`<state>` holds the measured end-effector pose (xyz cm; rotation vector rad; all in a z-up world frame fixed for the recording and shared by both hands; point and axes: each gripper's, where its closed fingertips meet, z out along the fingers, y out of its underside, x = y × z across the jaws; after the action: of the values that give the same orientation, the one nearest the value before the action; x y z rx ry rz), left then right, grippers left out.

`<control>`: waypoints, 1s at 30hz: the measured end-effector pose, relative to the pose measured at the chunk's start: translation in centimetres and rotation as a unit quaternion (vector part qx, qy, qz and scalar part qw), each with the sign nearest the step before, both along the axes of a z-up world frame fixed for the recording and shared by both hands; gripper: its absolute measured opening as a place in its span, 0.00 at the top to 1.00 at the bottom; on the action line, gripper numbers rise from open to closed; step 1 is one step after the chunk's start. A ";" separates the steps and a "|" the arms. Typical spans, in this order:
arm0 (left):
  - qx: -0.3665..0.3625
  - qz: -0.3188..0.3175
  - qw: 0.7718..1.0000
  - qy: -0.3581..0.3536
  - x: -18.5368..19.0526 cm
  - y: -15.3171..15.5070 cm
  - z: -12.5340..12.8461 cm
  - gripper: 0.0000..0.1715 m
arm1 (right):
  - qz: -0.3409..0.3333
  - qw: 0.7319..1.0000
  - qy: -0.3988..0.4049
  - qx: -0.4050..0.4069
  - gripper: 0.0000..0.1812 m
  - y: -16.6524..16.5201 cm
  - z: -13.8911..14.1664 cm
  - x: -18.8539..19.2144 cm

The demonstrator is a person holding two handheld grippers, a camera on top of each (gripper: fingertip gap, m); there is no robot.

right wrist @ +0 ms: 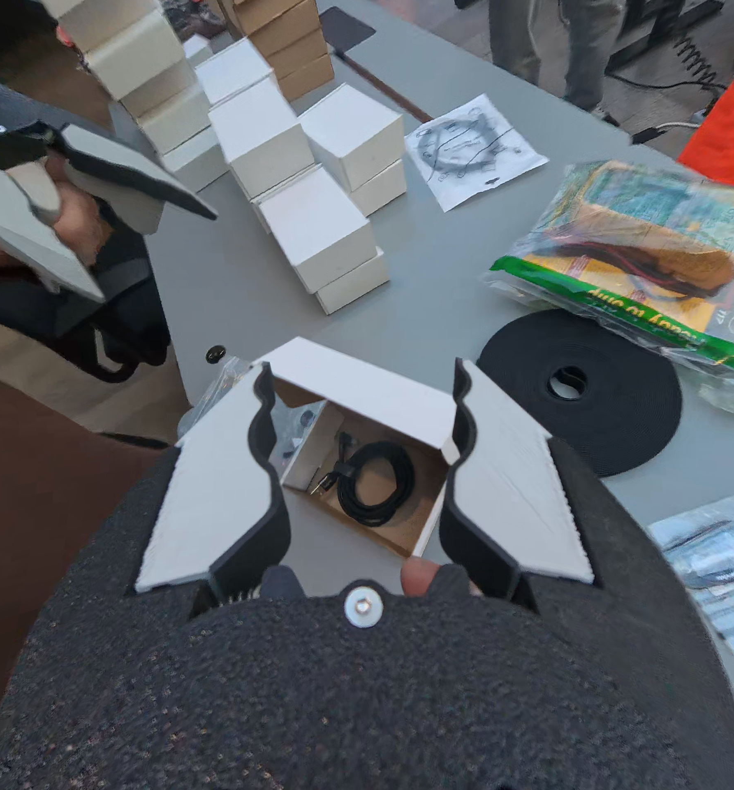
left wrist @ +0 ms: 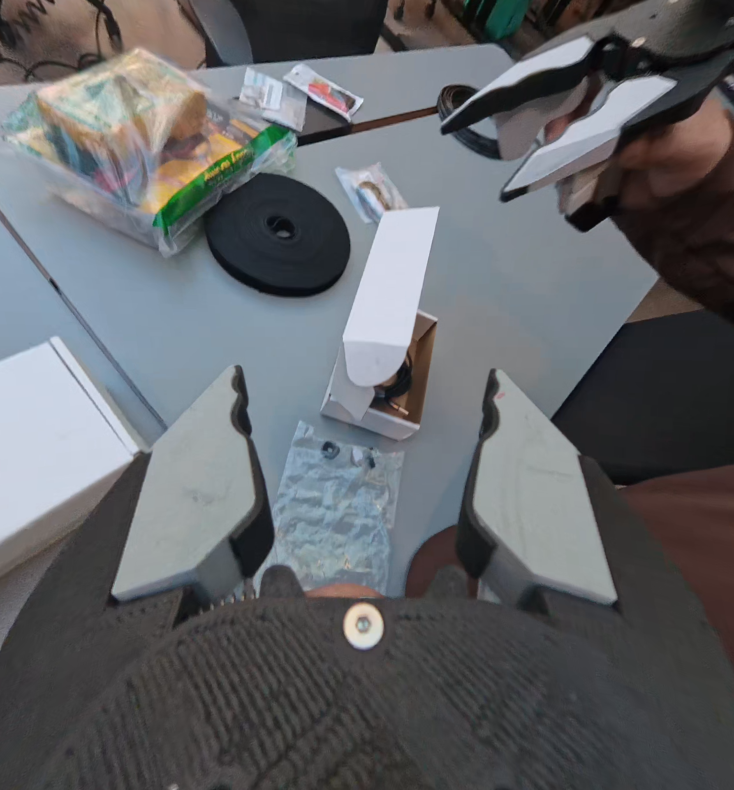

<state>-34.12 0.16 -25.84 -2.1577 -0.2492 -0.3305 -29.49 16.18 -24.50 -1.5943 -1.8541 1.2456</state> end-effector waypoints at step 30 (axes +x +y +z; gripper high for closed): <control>0.125 0.161 0.978 0.035 -12.1 7.0 12.8 0.79 | -0.183 0.981 0.067 0.000 0.85 6.6 9.6 -6.4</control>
<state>-46.21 7.12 -13.01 -1.8413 -0.4842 -0.0937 -35.90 22.75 -14.90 -1.7081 -1.3990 1.1528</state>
